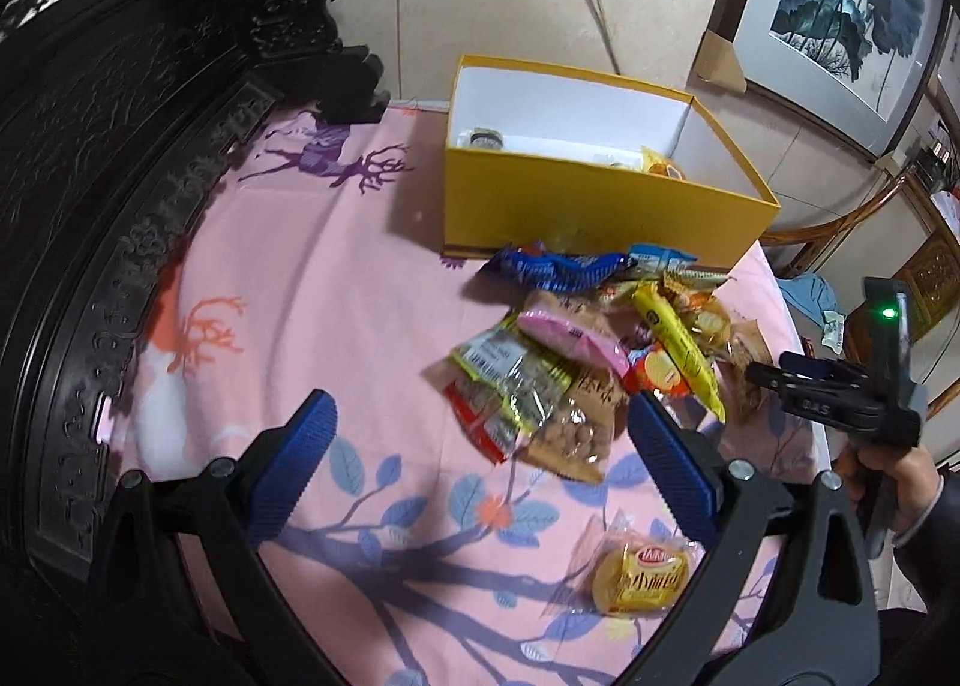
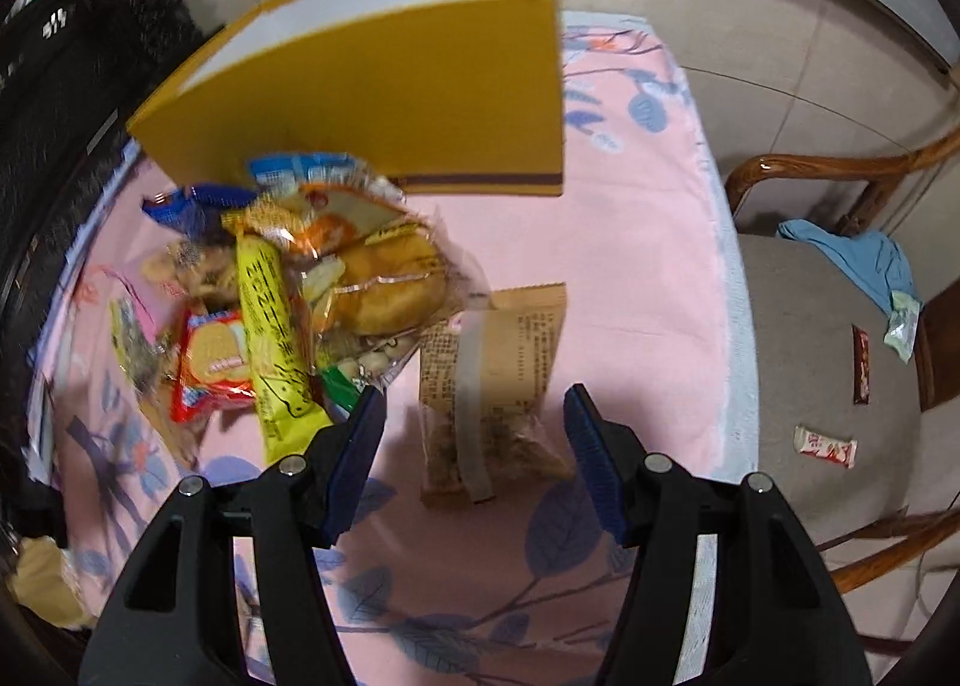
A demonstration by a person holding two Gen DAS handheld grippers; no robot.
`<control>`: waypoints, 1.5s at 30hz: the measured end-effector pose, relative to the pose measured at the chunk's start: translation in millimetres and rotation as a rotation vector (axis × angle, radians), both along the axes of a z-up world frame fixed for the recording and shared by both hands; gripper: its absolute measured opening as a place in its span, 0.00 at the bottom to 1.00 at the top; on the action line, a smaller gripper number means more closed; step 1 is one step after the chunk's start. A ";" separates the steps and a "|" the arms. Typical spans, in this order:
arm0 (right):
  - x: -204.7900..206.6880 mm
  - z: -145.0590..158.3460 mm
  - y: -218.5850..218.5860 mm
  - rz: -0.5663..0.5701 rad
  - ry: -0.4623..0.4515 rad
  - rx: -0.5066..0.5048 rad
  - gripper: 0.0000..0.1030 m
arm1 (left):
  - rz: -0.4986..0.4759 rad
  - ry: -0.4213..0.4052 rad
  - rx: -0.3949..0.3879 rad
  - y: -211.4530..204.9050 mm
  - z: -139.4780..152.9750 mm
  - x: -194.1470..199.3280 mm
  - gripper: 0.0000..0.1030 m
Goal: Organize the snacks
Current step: 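Grasp the round bread pack with left tool while right tool grasps brown nut bag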
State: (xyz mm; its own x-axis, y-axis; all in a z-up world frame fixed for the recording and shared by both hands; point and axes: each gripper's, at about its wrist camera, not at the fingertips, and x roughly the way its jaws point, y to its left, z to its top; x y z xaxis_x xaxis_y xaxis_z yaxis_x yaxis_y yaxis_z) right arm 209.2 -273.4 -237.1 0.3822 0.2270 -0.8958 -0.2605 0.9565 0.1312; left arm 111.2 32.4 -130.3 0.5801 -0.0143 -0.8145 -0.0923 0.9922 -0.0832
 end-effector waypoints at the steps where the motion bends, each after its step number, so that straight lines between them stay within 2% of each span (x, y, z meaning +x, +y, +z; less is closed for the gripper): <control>1: 1.5 -2.6 2.4 0.005 0.005 -0.007 0.61 | 0.005 0.005 -0.004 1.4 -0.9 -2.1 0.96; 11: 13.0 -6.8 9.2 0.028 0.011 -0.045 0.61 | 0.036 0.029 -0.013 9.3 -2.7 -8.0 0.96; 16: 21.1 -23.3 12.1 0.031 0.040 -0.098 0.60 | 0.022 0.029 -0.010 7.8 -3.3 -7.8 0.96; 18: 17.4 -26.4 14.7 0.046 0.020 -0.128 0.46 | 0.012 0.028 -0.006 6.6 -3.3 -7.4 0.96; 20: 12.4 -24.0 13.5 0.051 0.017 -0.124 0.41 | -0.006 0.027 0.003 3.2 -4.3 -8.1 0.96; 24: -5.7 -18.7 1.6 0.021 0.024 -0.078 0.39 | -0.102 0.047 0.035 -10.9 -15.1 -9.5 0.96; 28: -30.6 -13.1 -9.6 -0.004 0.029 -0.041 0.39 | -0.242 0.094 0.079 -39.1 -33.0 -15.4 0.96; 36: -84.7 2.4 -20.3 -0.066 0.048 0.070 0.40 | -0.441 0.145 0.090 -91.6 -66.7 -34.1 0.96; 39: -101.6 6.8 -17.3 -0.066 0.059 0.083 0.40 | -0.482 0.167 0.118 -108.0 -80.2 -39.1 0.96; 45: -120.2 19.3 -28.0 -0.079 0.052 0.089 0.40 | -0.492 0.217 0.094 -126.6 -99.7 -40.5 0.96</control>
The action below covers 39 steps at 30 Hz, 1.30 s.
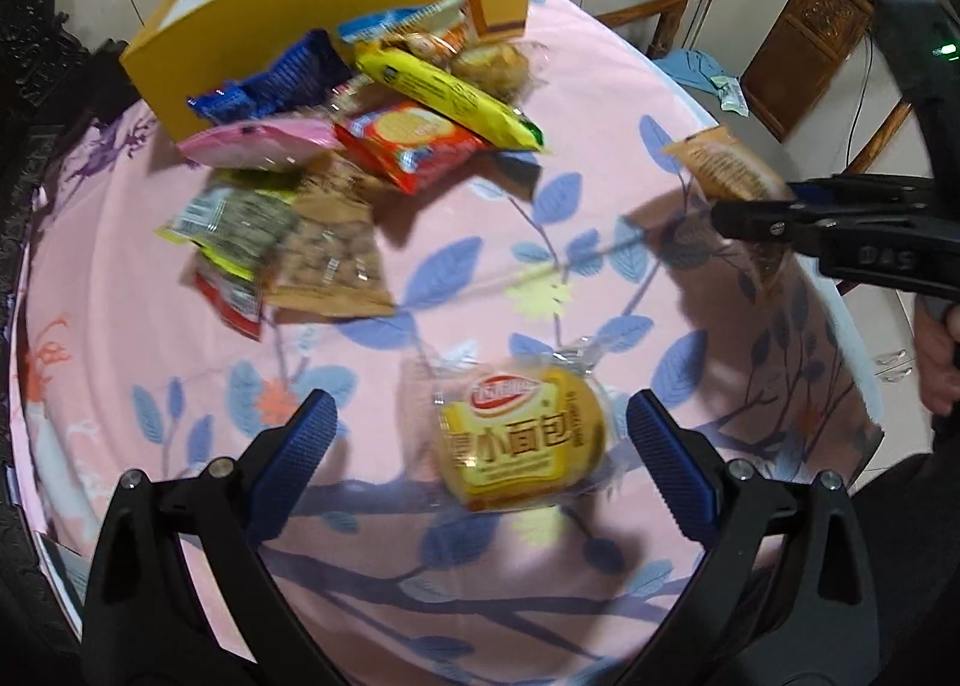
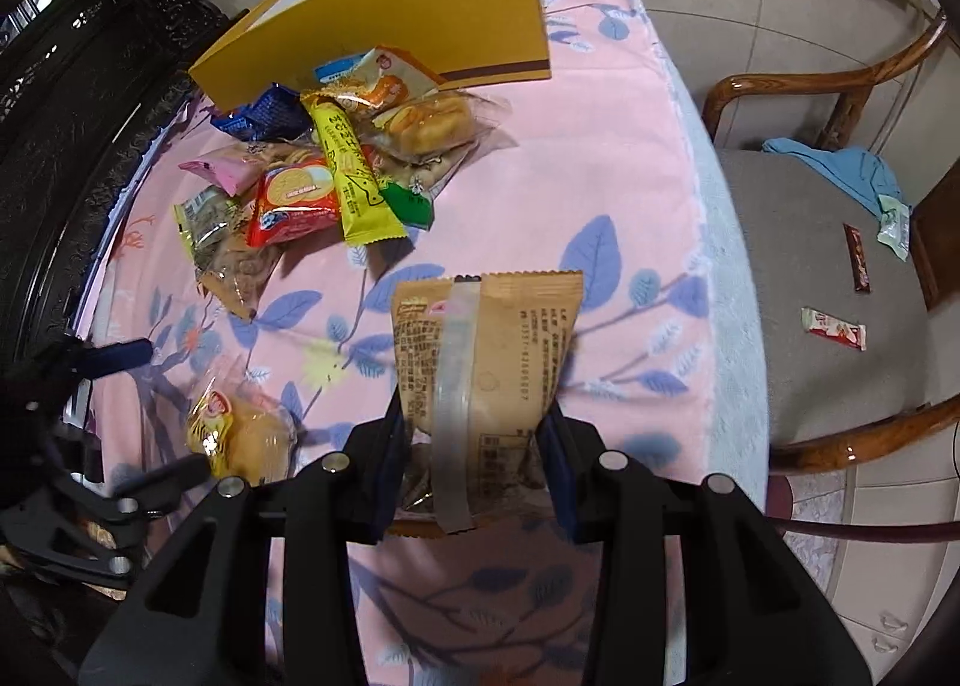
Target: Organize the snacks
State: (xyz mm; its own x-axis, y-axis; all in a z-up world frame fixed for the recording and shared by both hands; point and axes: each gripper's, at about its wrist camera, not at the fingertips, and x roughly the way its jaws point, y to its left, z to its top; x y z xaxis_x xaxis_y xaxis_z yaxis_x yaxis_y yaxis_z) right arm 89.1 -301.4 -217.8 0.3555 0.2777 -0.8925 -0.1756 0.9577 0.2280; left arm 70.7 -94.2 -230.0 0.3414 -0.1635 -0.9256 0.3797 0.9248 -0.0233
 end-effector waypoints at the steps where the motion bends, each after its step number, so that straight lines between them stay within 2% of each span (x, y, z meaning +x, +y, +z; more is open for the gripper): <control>1: -1.9 1.8 -3.3 -0.008 -0.001 0.001 0.40 | 0.000 0.006 0.002 -1.4 -2.0 0.3 0.96; 6: -14.0 8.7 -18.9 -0.035 -0.004 0.003 0.40 | 0.005 0.031 0.003 -11.8 -14.8 -0.5 0.96; 11: -24.8 13.2 -28.4 -0.060 -0.002 0.016 0.40 | 0.022 0.032 0.076 -18.1 -36.1 2.7 0.96; 13: -26.9 15.2 -29.2 -0.062 -0.008 0.014 0.40 | 0.045 0.019 0.051 -12.9 -38.8 3.2 0.94; 14: -28.0 16.1 -29.9 -0.065 -0.010 0.016 0.40 | 0.054 0.016 0.042 -10.1 -39.9 3.5 0.90; 15: -28.9 17.3 -30.7 -0.070 -0.012 0.017 0.40 | 0.063 0.016 0.040 -6.3 -41.1 3.4 0.73; 16: -29.2 17.8 -30.8 -0.073 -0.013 0.018 0.40 | 0.077 0.029 0.036 -0.4 -43.2 4.7 0.62; 17: -29.3 18.5 -30.9 -0.075 -0.015 0.020 0.40 | 0.096 0.033 0.000 7.7 -41.2 5.3 0.58; 18: -29.3 18.9 -30.6 -0.076 -0.017 0.021 0.40 | 0.109 0.037 -0.010 12.0 -40.5 6.0 0.50; 19: -28.9 19.5 -29.6 -0.076 -0.019 0.021 0.40 | 0.120 0.040 -0.022 16.7 -40.1 6.6 0.46; 25: -24.4 24.3 -20.0 -0.058 -0.036 0.031 0.40 | 0.193 0.031 -0.097 45.8 -25.2 1.9 0.43; 33: -12.3 35.4 2.9 -0.006 -0.062 0.054 0.40 | 0.255 -0.059 -0.160 70.5 26.0 -12.4 0.43; 39: 5.4 53.1 22.0 0.034 -0.099 0.083 0.40 | 0.283 -0.139 -0.176 80.3 68.0 8.1 0.43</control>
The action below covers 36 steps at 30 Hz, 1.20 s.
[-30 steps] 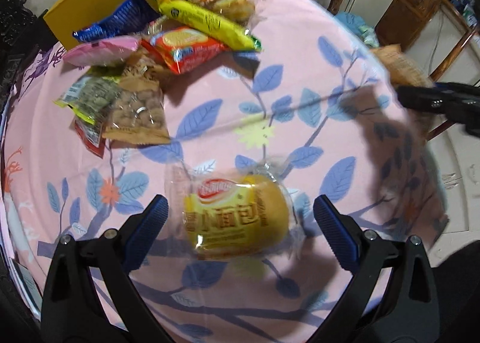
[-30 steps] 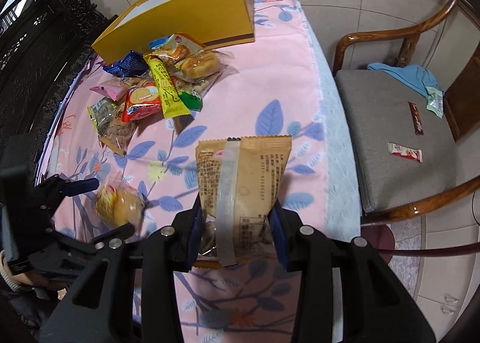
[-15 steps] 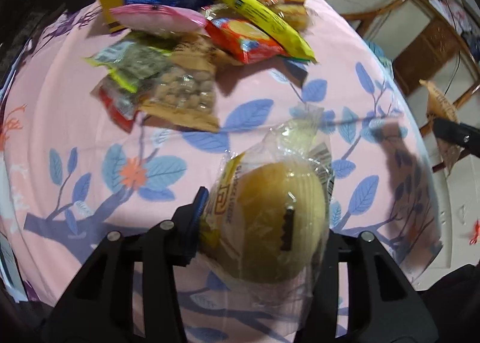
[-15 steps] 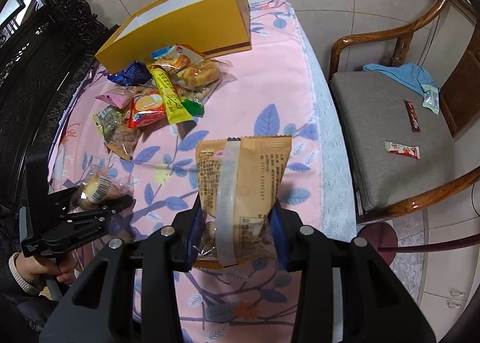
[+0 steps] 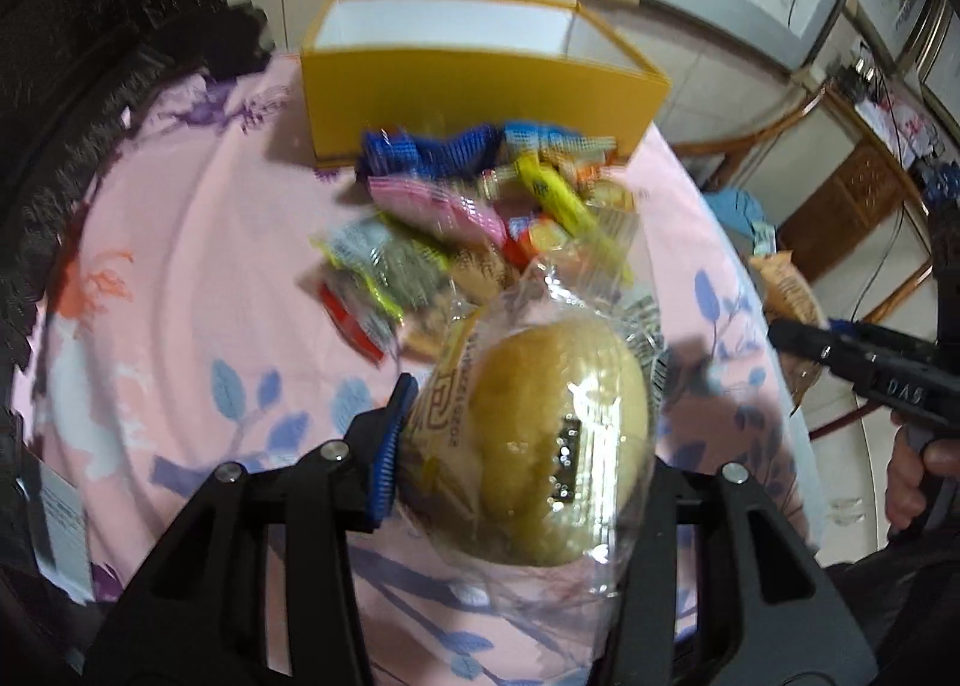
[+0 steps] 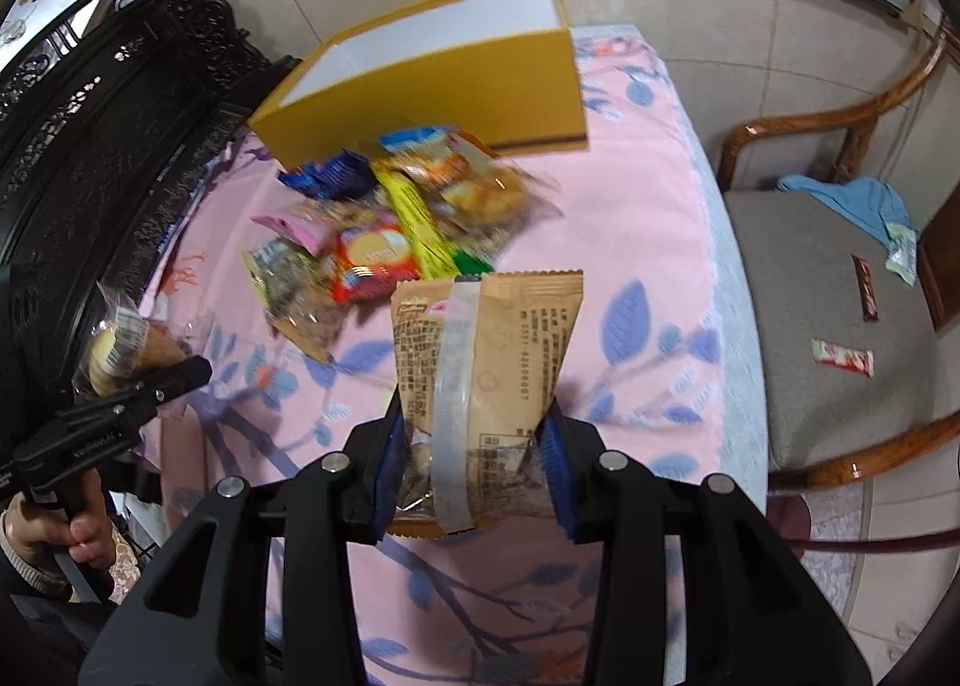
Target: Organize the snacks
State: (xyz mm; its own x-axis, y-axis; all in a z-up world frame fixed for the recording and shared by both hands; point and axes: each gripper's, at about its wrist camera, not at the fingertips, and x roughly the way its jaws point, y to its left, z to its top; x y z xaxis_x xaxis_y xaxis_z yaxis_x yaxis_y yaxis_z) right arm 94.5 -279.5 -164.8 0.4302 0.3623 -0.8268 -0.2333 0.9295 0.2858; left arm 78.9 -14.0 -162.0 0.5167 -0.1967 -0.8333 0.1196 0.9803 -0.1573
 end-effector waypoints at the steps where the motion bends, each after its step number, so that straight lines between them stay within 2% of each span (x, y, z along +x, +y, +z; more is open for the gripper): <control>1: 4.0 4.4 3.3 0.008 -0.011 0.002 0.40 | 0.003 -0.015 0.002 1.3 6.6 4.4 0.43; 12: 89.7 83.6 37.9 0.054 -0.212 0.052 0.40 | -0.009 -0.231 0.026 7.6 98.7 99.6 0.43; 18: 153.2 118.4 51.8 0.055 -0.315 0.045 0.40 | -0.044 -0.337 0.047 -2.0 139.0 175.5 0.43; 21: 186.2 129.1 59.9 0.051 -0.336 0.027 0.40 | -0.019 -0.353 0.034 -3.8 154.4 213.3 0.43; 23: 194.1 139.5 60.8 0.050 -0.364 0.045 0.40 | -0.006 -0.387 0.006 -1.6 166.7 218.7 0.43; 25: 193.7 146.9 58.8 0.053 -0.396 0.050 0.40 | 0.002 -0.412 -0.025 3.9 168.9 207.7 0.43; 27: 186.2 147.7 54.7 0.049 -0.408 0.058 0.40 | 0.003 -0.387 -0.061 10.2 155.1 184.5 0.44; 29: 179.1 145.3 51.5 0.047 -0.394 0.076 0.40 | -0.012 -0.332 -0.051 11.0 128.7 159.7 0.46; 32: 163.5 142.2 49.1 0.049 -0.383 0.084 0.40 | -0.071 -0.153 0.026 1.2 63.0 113.9 0.46; 33: 155.9 142.0 47.0 0.045 -0.381 0.091 0.40 | -0.091 -0.057 0.033 -3.5 32.6 94.5 0.46; 36: 143.4 143.2 44.8 0.045 -0.371 0.101 0.40 | -0.146 0.105 0.078 -19.9 -25.7 53.9 0.47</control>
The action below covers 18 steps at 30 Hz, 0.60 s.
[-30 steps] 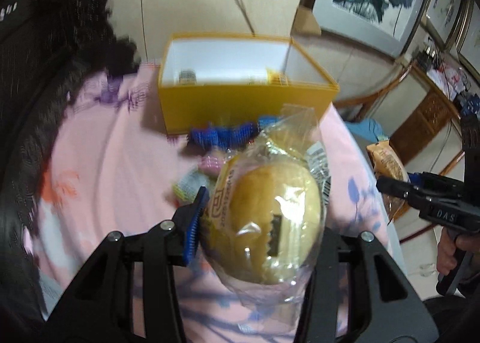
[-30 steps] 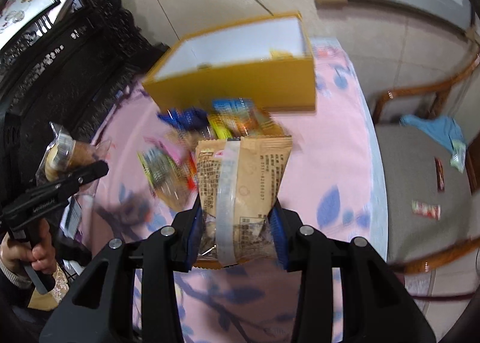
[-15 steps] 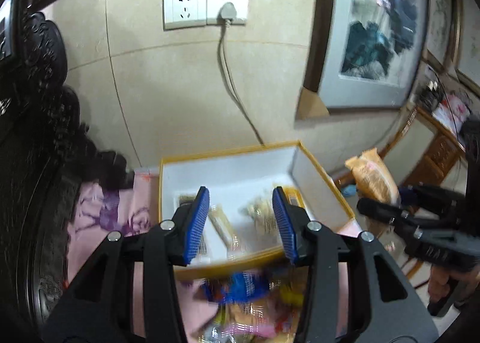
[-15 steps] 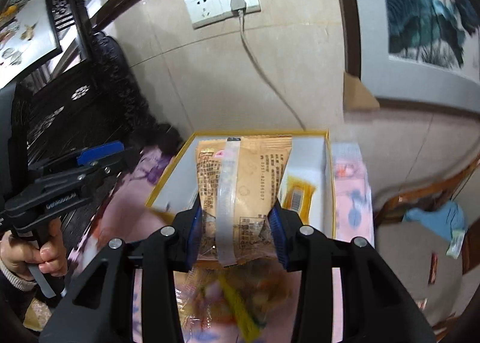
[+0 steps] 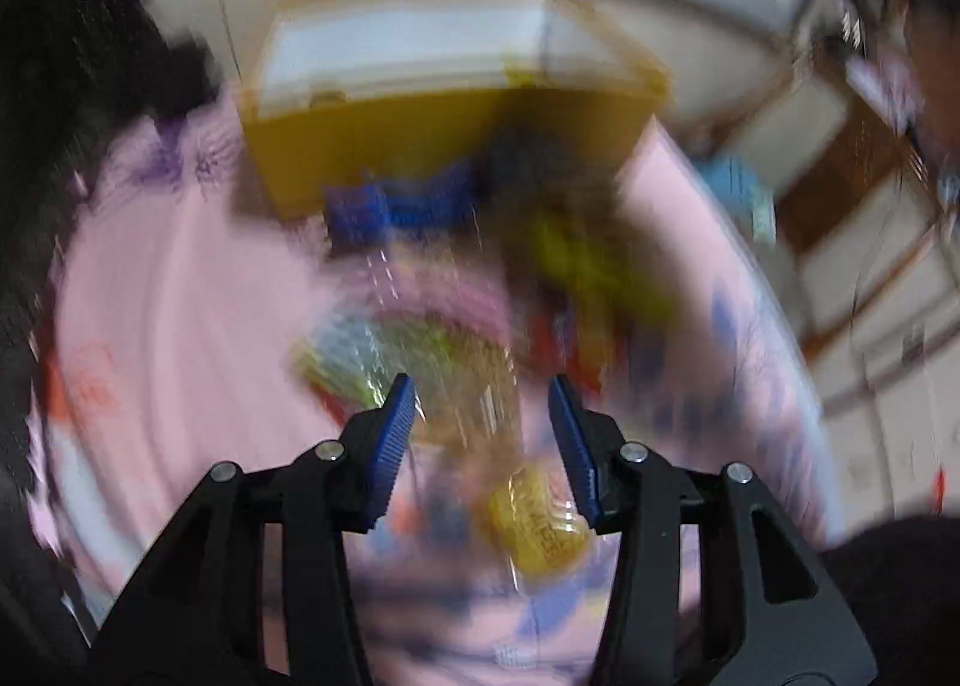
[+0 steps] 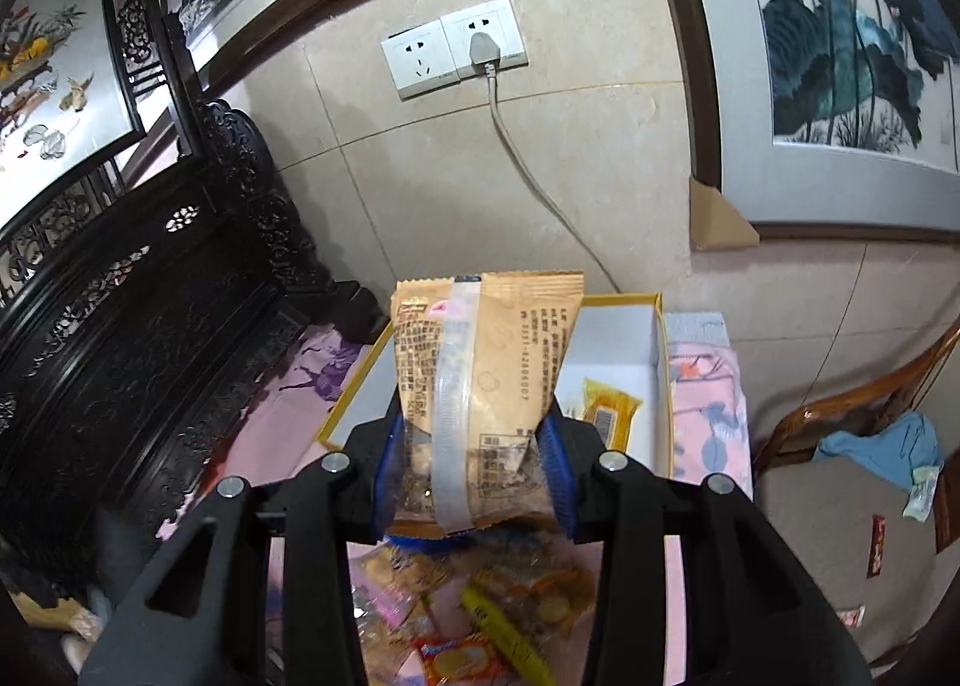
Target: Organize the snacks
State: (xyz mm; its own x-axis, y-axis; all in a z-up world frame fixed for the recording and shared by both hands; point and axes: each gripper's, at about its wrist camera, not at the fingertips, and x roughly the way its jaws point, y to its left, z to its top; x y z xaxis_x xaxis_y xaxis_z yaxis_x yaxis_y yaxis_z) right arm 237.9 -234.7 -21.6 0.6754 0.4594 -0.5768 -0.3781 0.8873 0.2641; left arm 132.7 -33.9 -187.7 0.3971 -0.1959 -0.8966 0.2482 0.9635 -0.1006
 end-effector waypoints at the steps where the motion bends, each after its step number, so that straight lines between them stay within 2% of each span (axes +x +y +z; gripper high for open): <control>1: -3.3 0.7 -0.4 -0.002 -0.001 0.001 0.40 | -0.013 0.041 0.017 -6.0 -14.2 -8.4 0.49; 3: -9.4 1.8 -2.4 -0.007 -0.001 0.008 0.40 | 0.003 0.111 0.015 -12.1 -35.2 -15.9 0.56; 5: -14.8 2.0 -4.2 -0.012 0.001 0.015 0.40 | 0.048 0.139 -0.009 -13.5 -43.0 -14.7 0.68; 7: -20.3 0.9 -5.5 -0.015 0.004 0.018 0.40 | 0.091 0.160 0.003 -15.5 -48.6 -5.7 0.81; 9: -25.3 -1.3 -6.8 -0.021 0.014 0.023 0.40 | 0.125 0.214 0.023 -16.5 -57.9 2.4 0.83; 12: -33.6 -4.9 -10.3 -0.028 0.025 0.032 0.40 | 0.142 0.297 -0.013 -20.3 -67.3 8.9 0.85; 14: -36.7 -7.5 -12.1 -0.033 0.033 0.035 0.40 | 0.120 0.315 0.004 -28.7 -74.0 7.5 0.85; 15: -38.4 -9.9 -13.2 -0.037 0.041 0.038 0.40 | 0.110 0.302 0.032 -32.1 -75.9 5.2 0.81; 16: -39.7 -11.5 -14.0 -0.040 0.047 0.040 0.40 | 0.105 0.284 0.056 -34.9 -74.4 3.0 0.66; 17: -40.8 -13.0 -15.0 -0.042 0.053 0.042 0.40 | 0.098 0.278 0.060 -35.2 -71.5 3.1 0.60; 18: -42.7 -14.6 -16.0 -0.045 0.060 0.044 0.40 | 0.103 0.274 0.020 -31.0 -64.8 3.1 0.57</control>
